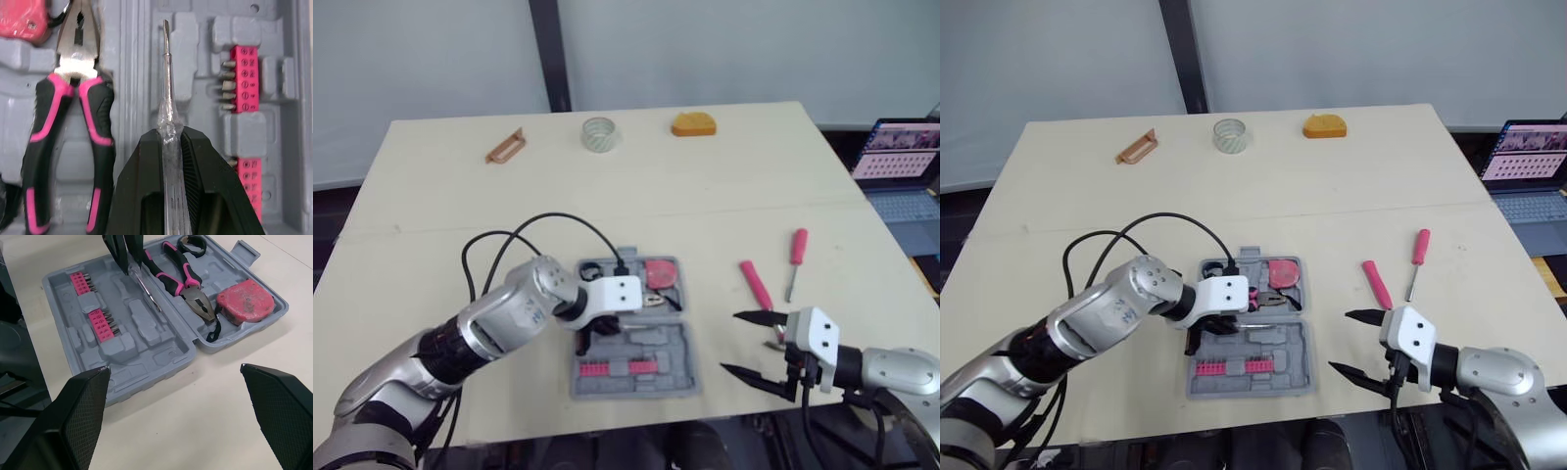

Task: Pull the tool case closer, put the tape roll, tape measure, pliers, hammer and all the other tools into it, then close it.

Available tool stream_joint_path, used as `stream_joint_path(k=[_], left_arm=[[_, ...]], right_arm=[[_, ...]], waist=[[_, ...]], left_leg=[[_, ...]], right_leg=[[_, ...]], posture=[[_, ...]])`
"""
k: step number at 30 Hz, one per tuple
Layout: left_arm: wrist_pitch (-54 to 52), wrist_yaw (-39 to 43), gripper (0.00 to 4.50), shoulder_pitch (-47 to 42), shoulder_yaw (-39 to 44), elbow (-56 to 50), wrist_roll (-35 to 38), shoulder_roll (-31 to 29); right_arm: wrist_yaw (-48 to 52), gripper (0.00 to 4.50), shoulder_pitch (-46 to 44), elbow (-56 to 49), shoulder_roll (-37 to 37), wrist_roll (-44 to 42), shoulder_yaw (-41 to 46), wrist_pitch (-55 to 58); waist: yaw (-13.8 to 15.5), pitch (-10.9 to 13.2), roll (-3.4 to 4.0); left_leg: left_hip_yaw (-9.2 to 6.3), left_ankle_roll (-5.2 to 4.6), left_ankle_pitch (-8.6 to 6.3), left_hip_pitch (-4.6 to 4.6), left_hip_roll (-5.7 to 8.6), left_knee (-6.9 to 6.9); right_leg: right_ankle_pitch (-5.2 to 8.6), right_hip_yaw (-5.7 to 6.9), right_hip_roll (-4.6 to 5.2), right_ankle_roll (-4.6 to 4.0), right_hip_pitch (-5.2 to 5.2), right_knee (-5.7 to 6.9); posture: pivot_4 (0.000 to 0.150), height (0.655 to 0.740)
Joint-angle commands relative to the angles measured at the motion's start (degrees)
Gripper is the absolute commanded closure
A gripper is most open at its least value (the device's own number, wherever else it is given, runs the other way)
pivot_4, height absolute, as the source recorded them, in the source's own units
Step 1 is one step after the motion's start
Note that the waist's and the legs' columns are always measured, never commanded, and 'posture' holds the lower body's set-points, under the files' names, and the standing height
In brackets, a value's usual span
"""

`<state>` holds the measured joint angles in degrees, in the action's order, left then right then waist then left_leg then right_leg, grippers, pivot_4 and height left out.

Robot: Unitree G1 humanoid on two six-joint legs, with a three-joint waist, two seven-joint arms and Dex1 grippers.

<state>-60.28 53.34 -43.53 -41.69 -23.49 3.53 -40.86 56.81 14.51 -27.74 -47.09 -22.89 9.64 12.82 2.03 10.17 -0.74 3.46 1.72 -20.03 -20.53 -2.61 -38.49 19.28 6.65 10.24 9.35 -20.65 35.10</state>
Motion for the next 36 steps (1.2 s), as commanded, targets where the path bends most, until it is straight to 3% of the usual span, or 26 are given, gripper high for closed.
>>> stream_joint_path(k=[1,36], left_arm=[[0.1,-0.1,4.48,-1.5,-0.9,0.8,-1.5,0.5],[0.7,-0.6,4.48,-3.2,-3.3,4.9,-3.7,4.8]], right_arm=[[-0.6,0.0,0.1,-2.1,-0.2,-0.4,1.5,0.1],[-2.2,0.0,1.4,-3.3,0.4,-0.5,2.0,0.7]], waist=[[0.0,0.0,0.0],[1.0,0.0,0.0]], left_leg=[[0.0,0.0,0.0,0.0,0.0,-0.01],[-0.34,-0.14,-0.08,-0.54,0.0,-0.64]], right_leg=[[0.0,0.0,0.0,0.0,0.0,0.0],[-0.03,0.3,0.01,0.04,-0.07,0.12]], posture=[[0.15,0.74],[0.15,0.74]])
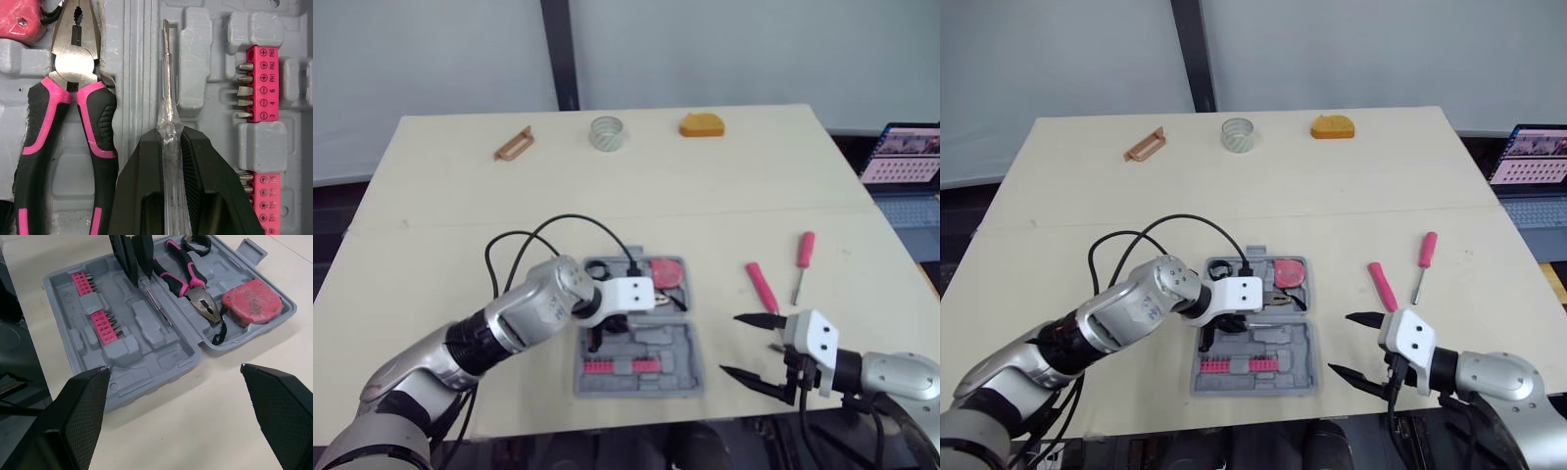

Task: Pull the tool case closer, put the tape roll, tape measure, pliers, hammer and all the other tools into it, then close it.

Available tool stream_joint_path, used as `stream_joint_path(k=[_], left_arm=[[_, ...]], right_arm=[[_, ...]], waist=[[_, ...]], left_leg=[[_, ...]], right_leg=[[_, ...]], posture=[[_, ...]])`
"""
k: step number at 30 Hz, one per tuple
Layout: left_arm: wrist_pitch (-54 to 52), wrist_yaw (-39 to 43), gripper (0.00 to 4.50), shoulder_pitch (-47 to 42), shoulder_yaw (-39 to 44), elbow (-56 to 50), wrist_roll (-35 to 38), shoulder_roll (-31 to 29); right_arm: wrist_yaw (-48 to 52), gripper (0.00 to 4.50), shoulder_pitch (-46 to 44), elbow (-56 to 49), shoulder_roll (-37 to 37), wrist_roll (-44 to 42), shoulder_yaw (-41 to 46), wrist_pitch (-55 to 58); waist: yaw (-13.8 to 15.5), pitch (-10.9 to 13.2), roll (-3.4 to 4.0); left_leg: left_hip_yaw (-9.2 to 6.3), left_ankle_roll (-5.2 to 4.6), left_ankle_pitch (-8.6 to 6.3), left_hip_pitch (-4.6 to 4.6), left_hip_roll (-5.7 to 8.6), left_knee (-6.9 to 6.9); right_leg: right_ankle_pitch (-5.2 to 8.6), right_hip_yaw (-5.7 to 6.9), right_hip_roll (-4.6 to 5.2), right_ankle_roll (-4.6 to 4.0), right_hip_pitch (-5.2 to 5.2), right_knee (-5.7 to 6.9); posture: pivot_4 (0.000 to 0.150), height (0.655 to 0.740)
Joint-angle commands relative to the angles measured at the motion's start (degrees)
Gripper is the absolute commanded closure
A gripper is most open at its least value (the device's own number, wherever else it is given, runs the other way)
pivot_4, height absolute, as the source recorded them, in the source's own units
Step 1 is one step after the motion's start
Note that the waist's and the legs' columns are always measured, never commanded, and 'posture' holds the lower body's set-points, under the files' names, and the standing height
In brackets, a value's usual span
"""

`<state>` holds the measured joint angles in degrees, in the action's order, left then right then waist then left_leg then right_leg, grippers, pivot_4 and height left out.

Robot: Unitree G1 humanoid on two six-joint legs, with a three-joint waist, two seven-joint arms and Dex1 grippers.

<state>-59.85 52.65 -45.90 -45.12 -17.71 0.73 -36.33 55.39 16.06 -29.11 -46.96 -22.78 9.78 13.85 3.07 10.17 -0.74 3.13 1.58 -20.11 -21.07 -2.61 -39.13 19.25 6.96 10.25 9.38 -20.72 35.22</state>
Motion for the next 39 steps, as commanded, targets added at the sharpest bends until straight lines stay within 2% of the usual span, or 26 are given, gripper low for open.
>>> stream_joint_path(k=[1,8,13,16,23,24,25,27,30,31,39], left_arm=[[0.2,0.1,4.48,-0.9,0.1,-0.9,-0.8,0.3],[-0.2,0.8,4.48,-0.9,-0.2,-1.0,-0.5,0.5],[-0.8,1.0,1.95,-1.0,0.3,-0.9,-0.1,0.7],[-2.5,0.6,0.64,-0.7,2.1,-1.6,0.6,0.6],[-8.5,-0.7,0.64,1.8,9.7,-4.9,5.1,0.5],[-8.7,-1.2,1.14,2.7,11.0,-5.3,5.5,0.3],[-8.9,-1.6,1.43,3.6,12.6,-5.7,6.1,0.1],[-8.4,-2.3,2.49,5.2,14.9,-6.5,7.0,-0.3],[-1.5,-2.1,4.04,9.6,20.7,-6.5,8.9,-1.2],[0.0,-2.1,4.43,10.4,21.7,-6.3,9.1,-1.6],[31.1,-1.4,4.43,20.4,29.0,5.3,8.1,-0.8]], right_arm=[[-0.8,0.0,-0.1,-1.8,0.3,-0.6,1.9,-0.3],[-0.9,0.0,-0.1,-1.6,0.6,-0.4,1.7,-0.6],[-0.8,0.0,0.1,-1.4,0.8,-0.2,1.6,-0.9],[-0.8,0.0,0.2,-1.2,1.0,-0.1,1.5,-1.1],[-0.4,0.0,0.2,-0.7,1.4,0.0,1.3,-1.7],[-0.4,0.0,0.1,-0.6,1.4,0.0,1.2,-1.8],[-0.4,0.0,-0.1,-0.5,1.5,0.1,1.0,-1.8],[-0.5,0.0,-0.3,-0.3,1.6,0.2,0.8,-1.9],[-0.6,0.0,-0.7,-0.4,1.9,0.3,0.6,-1.8],[-0.6,0.0,-0.8,-0.4,2.0,0.3,0.5,-1.7],[-0.6,0.0,-0.4,-1.2,2.3,0.1,1.0,-1.4]], waist=[[0.0,0.0,0.0],[0.0,0.0,0.0],[0.0,0.0,0.0],[0.0,0.0,0.0],[-0.1,0.0,0.0],[-0.1,0.0,0.0],[-0.1,0.0,0.0],[-0.2,0.0,0.0],[-0.2,0.0,0.01],[-0.2,0.0,0.01],[-0.1,0.0,0.02]], left_leg=[[0.0,0.0,0.0,0.0,0.0,0.0],[-0.01,0.0,0.0,-0.01,0.0,0.0],[-0.03,0.0,0.0,-0.02,0.0,-0.01],[-0.04,0.0,0.0,-0.02,0.0,-0.02],[-0.05,0.0,0.0,-0.03,0.0,-0.02],[-0.05,0.0,0.0,-0.03,0.0,-0.02],[-0.06,0.0,0.0,-0.03,0.0,-0.02],[-0.06,0.0,0.0,-0.03,0.0,-0.02],[-0.08,0.0,0.0,-0.03,0.0,-0.02],[-0.09,0.0,0.0,-0.03,0.0,-0.01],[-0.1,0.0,0.0,-0.03,0.0,-0.01]], right_leg=[[0.0,0.01,0.0,0.0,0.0,0.0],[0.0,0.02,0.0,0.0,0.0,0.0],[0.0,0.04,0.0,0.0,0.0,0.0],[-0.01,0.04,0.0,0.0,0.0,0.0],[0.0,0.05,0.0,0.0,0.0,0.0],[-0.01,0.05,0.0,0.0,0.0,0.0],[0.0,0.04,0.0,0.0,0.0,0.0],[0.0,0.05,0.0,0.0,0.0,0.0],[0.0,0.05,0.0,-0.01,0.0,0.01],[0.0,0.06,0.0,-0.01,0.0,0.0],[-0.01,0.1,0.02,-0.02,0.01,-0.01]], posture=[[0.15,0.74],[0.15,0.74],[0.15,0.74],[0.15,0.74],[0.15,0.74],[0.15,0.74],[0.15,0.74],[0.15,0.74],[0.15,0.74],[0.15,0.74],[0.15,0.74]])
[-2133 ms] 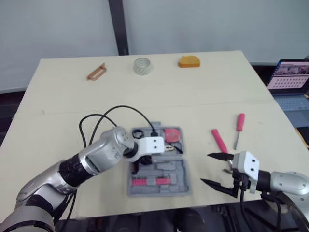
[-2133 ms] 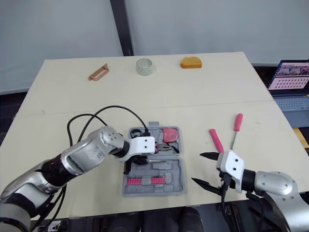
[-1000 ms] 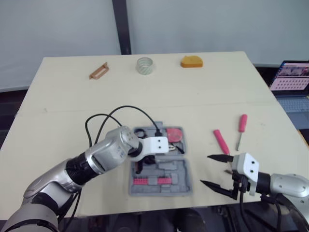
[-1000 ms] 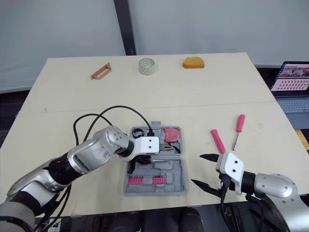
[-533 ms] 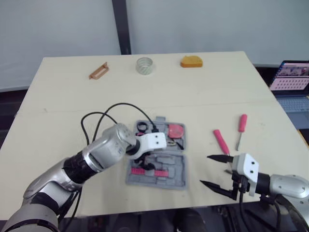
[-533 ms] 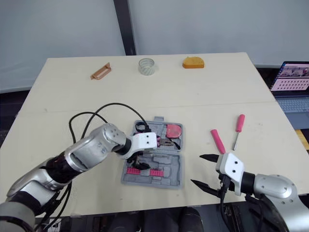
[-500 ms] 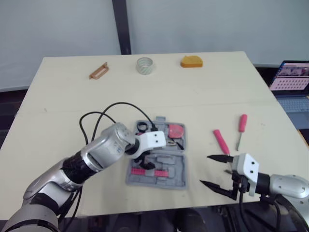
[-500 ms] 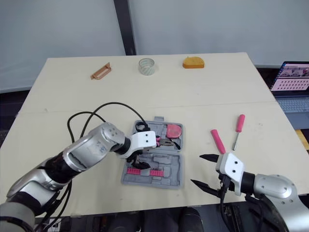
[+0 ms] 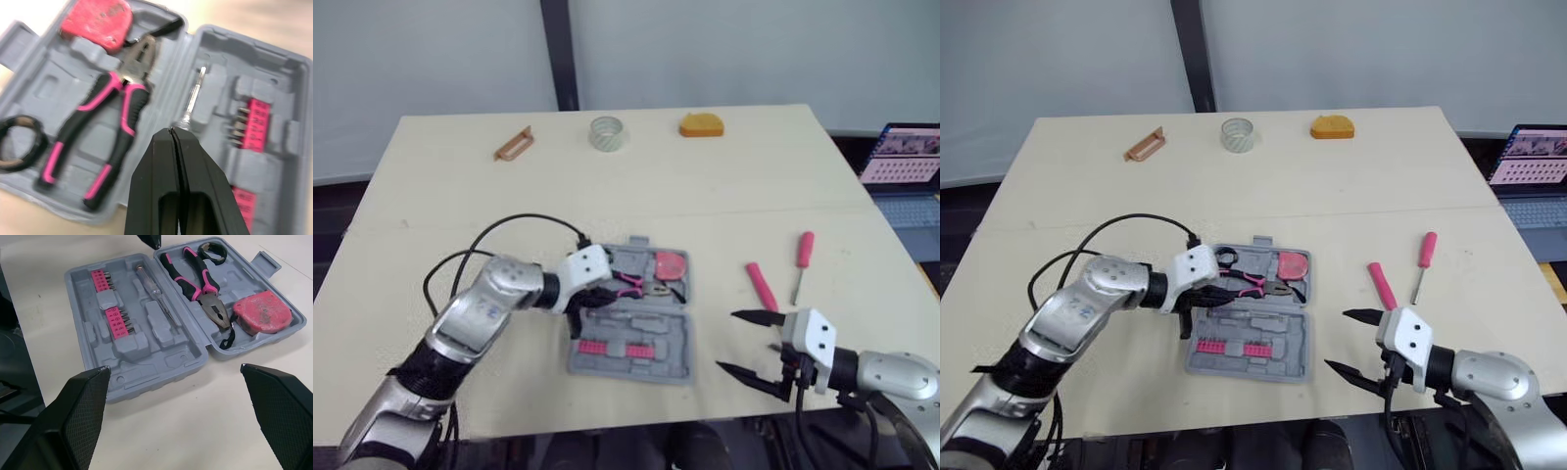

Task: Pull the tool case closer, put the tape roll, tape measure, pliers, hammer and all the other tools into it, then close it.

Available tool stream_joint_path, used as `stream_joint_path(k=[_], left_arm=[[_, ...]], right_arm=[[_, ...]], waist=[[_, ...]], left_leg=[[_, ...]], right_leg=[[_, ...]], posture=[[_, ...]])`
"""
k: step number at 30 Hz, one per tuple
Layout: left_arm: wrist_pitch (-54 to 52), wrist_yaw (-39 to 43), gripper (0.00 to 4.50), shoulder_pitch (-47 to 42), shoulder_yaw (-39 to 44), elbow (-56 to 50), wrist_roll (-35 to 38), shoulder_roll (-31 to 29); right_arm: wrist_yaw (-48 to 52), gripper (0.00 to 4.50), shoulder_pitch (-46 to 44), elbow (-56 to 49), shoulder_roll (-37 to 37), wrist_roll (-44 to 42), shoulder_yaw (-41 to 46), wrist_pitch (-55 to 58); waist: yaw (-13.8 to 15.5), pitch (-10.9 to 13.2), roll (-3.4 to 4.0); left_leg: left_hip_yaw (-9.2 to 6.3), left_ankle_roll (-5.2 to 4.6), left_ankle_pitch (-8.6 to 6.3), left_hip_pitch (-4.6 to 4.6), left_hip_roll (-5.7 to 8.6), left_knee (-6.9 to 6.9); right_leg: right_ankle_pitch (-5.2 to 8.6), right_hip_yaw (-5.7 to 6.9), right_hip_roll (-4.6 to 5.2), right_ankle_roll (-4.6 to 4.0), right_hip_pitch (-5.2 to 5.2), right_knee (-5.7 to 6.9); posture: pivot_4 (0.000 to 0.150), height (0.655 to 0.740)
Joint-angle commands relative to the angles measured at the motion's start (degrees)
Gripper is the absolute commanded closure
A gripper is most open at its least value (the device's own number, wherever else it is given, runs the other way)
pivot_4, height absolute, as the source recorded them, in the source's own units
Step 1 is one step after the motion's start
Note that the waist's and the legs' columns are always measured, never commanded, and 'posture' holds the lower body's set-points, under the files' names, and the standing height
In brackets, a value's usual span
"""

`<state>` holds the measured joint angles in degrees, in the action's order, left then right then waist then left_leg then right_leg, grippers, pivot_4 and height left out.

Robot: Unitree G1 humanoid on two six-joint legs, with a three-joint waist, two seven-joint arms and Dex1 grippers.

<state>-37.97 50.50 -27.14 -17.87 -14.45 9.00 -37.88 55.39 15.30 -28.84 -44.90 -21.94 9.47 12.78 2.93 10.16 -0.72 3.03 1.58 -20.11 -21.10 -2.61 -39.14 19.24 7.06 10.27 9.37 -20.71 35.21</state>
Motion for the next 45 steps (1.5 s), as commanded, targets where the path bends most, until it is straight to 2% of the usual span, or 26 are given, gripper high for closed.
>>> stream_joint_path(k=[1,6,17,28,41,45], left_arm=[[11.3,1.0,4.43,2.2,1.7,3.1,-0.5,0.9],[18.7,1.1,4.43,3.5,0.5,7.9,-2.1,3.2],[24.5,2.5,4.43,5.0,-2.1,11.8,-6.1,4.6],[25.1,1.9,4.43,4.6,-2.5,14.1,-7.9,6.8],[22.5,2.2,4.43,3.8,0.8,12.8,-5.1,8.4],[22.4,1.9,4.43,3.7,0.6,13.4,-6.3,7.9]], right_arm=[[-0.6,0.0,0.4,-1.5,0.3,-0.8,1.3,-0.3],[-0.6,0.0,0.3,-1.8,0.0,-0.9,1.7,0.0],[-0.5,0.0,1.9,-3.3,-0.4,-1.3,3.4,0.6],[-0.4,0.0,2.1,-3.9,-0.4,-1.2,4.2,1.7],[-0.2,0.0,1.8,-3.6,-0.3,-1.1,4.1,1.8],[-0.2,0.0,1.8,-3.5,-0.2,-1.0,3.9,1.6]], waist=[[0.1,0.0,0.0],[0.1,0.0,0.0],[0.0,0.0,0.01],[0.0,0.0,0.02],[-0.1,0.0,0.02],[0.0,0.0,0.01]], left_leg=[[0.0,0.0,0.0,0.0,0.0,0.0],[0.0,0.0,0.0,-0.01,0.0,0.0],[0.01,0.0,0.0,0.0,0.0,0.0],[0.0,0.0,0.0,0.01,0.0,0.0],[0.0,0.0,0.0,0.01,0.0,0.0],[0.0,0.0,0.0,0.0,0.0,-0.01]], right_leg=[[0.0,0.01,0.0,0.0,0.01,-0.01],[-0.01,0.03,0.0,0.0,0.01,0.0],[-0.01,0.03,0.0,0.01,0.01,0.01],[-0.01,0.04,0.0,0.01,0.02,0.01],[-0.01,0.04,0.0,0.01,0.02,0.01],[-0.01,0.04,0.0,0.01,0.02,0.01]], posture=[[0.15,0.74],[0.15,0.74],[0.15,0.74],[0.15,0.74],[0.15,0.74],[0.15,0.74]])
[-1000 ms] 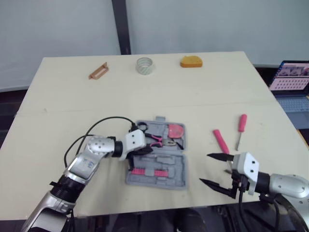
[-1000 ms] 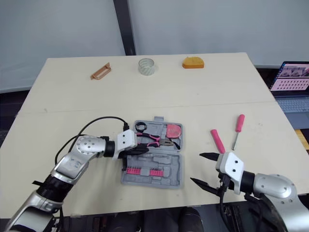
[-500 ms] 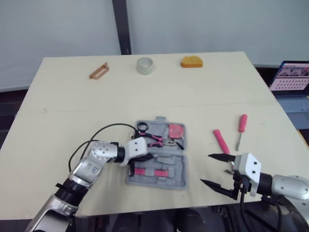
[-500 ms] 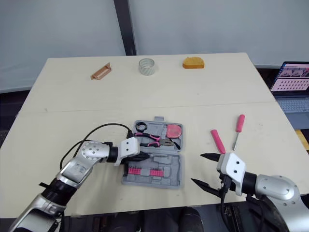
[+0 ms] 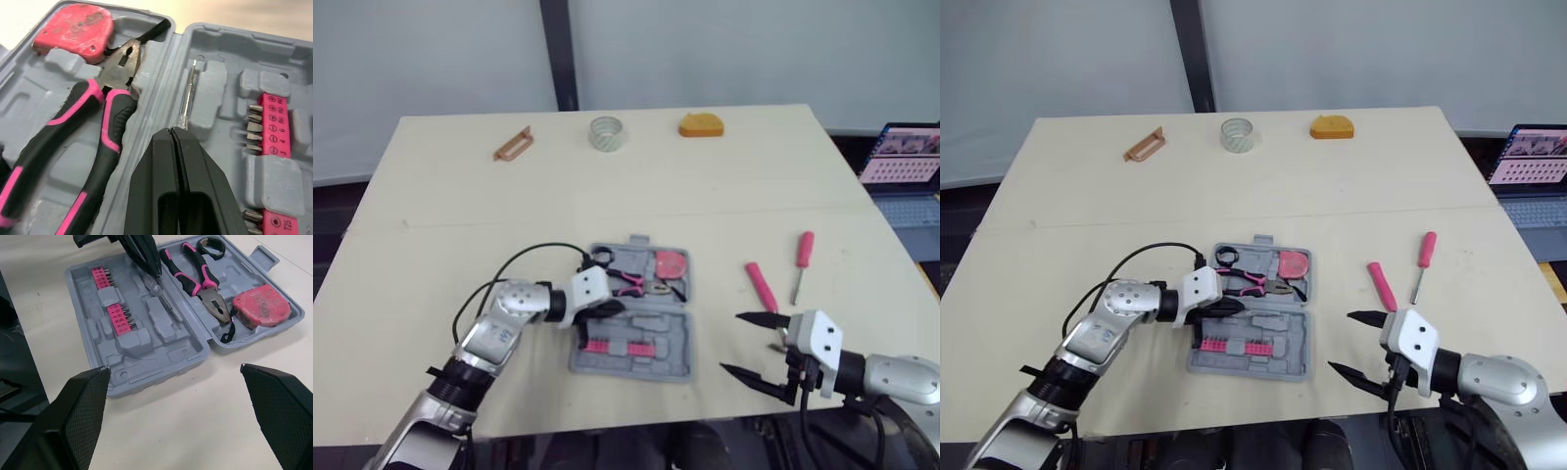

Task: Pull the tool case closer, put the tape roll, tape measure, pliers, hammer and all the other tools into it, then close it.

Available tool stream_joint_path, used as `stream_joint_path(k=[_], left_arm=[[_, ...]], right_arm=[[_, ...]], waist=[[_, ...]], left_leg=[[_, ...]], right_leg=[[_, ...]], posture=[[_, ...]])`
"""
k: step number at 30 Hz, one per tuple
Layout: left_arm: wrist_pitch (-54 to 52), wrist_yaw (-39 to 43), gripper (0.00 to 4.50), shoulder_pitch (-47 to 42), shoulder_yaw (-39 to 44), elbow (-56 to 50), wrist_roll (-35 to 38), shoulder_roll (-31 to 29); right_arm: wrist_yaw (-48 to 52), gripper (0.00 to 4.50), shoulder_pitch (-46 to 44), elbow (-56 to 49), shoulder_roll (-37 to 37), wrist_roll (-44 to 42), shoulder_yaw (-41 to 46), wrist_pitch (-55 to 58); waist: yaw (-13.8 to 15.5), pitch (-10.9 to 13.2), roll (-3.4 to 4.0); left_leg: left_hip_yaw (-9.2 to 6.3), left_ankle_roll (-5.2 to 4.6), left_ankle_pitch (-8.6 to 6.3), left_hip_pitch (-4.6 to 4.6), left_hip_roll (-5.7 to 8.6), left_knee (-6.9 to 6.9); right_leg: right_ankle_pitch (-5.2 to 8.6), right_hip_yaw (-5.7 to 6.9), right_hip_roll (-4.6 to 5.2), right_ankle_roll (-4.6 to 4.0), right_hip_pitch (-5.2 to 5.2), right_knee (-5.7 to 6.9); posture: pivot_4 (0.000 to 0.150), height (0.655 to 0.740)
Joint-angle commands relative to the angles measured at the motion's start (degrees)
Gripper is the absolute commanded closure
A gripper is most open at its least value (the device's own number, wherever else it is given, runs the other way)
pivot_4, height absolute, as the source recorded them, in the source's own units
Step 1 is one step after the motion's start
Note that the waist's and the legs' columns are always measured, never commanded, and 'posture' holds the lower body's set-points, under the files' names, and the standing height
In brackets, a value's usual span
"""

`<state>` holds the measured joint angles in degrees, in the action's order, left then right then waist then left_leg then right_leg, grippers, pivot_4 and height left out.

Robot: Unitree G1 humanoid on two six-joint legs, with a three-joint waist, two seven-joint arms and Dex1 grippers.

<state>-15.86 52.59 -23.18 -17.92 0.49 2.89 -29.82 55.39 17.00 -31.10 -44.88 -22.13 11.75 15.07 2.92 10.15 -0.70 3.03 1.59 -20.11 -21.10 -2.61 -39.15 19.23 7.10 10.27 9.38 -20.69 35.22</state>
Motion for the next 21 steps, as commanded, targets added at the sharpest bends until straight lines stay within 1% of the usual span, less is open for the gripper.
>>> stream_joint_path(k=[1,14,21], left_arm=[[0.2,-0.3,4.43,-0.3,0.5,-1.2,-0.5,-0.2],[1.1,-1.7,4.43,0.7,-3.8,1.5,-6.9,0.0],[0.9,-2.0,4.43,1.9,-5.5,1.4,-9.1,-0.6]], right_arm=[[-0.2,0.0,0.1,-1.2,-0.2,-0.8,1.6,-0.7],[-0.4,0.0,0.5,-1.6,-0.1,-0.8,1.6,-0.5],[-0.4,0.0,1.0,-2.1,-0.3,-1.0,2.1,-0.2]], waist=[[0.0,0.0,0.0],[0.0,0.0,0.01],[0.1,-0.3,0.14]], left_leg=[[0.0,0.0,0.0,0.0,0.0,0.0],[0.0,0.0,0.0,0.02,0.0,0.0],[0.0,0.0,0.0,0.07,0.0,0.0]], right_leg=[[0.0,0.0,0.0,0.0,0.0,0.0],[0.0,0.0,0.0,0.0,0.03,0.0],[0.0,0.01,0.0,0.0,0.08,-0.02]], posture=[[0.15,0.74],[0.15,0.74],[0.15,0.74]])
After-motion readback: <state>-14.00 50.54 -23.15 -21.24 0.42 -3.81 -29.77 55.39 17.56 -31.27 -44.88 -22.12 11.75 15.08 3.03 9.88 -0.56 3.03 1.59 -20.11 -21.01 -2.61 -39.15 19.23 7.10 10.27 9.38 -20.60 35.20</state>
